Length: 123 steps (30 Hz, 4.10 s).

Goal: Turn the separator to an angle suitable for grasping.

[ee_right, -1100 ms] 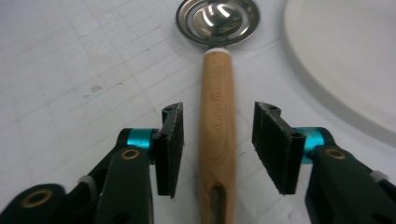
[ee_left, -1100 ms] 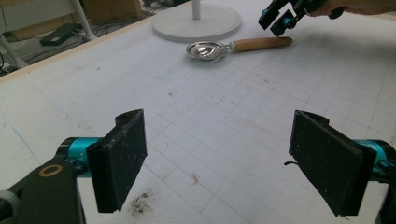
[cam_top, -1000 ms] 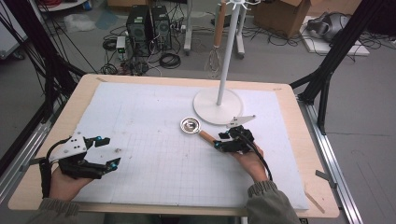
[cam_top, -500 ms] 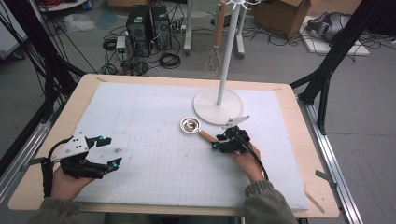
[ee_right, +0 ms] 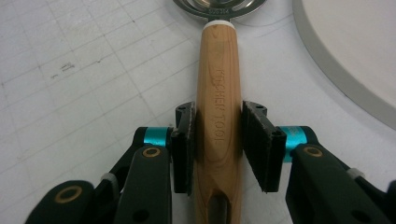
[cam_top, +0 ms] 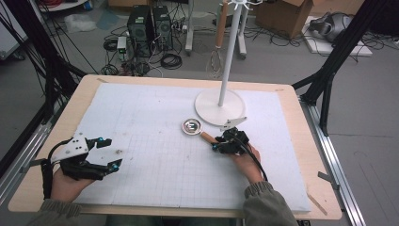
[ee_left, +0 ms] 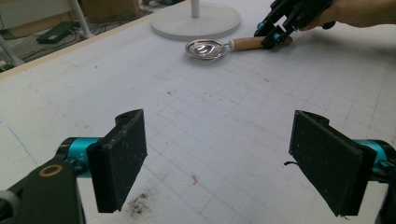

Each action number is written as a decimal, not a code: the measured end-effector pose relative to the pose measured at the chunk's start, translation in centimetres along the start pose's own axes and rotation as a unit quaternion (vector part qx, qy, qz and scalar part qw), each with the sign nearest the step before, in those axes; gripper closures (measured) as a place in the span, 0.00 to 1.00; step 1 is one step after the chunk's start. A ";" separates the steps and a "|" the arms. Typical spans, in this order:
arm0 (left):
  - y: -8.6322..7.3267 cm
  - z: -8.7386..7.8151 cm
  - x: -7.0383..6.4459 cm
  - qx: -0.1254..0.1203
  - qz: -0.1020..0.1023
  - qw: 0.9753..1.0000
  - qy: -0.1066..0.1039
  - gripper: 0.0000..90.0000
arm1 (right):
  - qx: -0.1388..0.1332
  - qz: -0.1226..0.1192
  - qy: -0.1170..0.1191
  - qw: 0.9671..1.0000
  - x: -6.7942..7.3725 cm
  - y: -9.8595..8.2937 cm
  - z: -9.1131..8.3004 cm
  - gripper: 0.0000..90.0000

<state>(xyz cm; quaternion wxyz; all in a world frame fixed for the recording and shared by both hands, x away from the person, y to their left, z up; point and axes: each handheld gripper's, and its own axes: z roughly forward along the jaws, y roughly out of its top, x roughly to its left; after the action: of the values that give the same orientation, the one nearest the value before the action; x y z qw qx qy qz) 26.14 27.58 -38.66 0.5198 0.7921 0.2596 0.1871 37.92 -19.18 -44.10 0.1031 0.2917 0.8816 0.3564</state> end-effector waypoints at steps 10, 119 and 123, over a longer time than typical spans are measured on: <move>0.0 -0.1 0.0 0.001 0.001 1.000 -0.001 0.22 | 0.005 0.007 -0.005 1.000 0.2 0.1 0.0 0.73; 0.0 -0.5 0.4 -0.008 -0.006 1.000 0.003 0.22 | -0.001 -0.067 -0.054 0.996 2.5 1.7 0.3 0.75; 0.0 -0.5 0.4 -0.008 -0.005 1.000 0.002 0.22 | 0.002 -0.083 -0.068 0.994 2.9 1.8 0.4 0.76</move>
<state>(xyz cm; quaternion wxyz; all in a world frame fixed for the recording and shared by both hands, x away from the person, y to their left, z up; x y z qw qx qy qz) 26.14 28.19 -38.47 0.5270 0.7858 0.2634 0.1881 36.53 -16.20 -43.02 0.1915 0.2415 0.8945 0.3240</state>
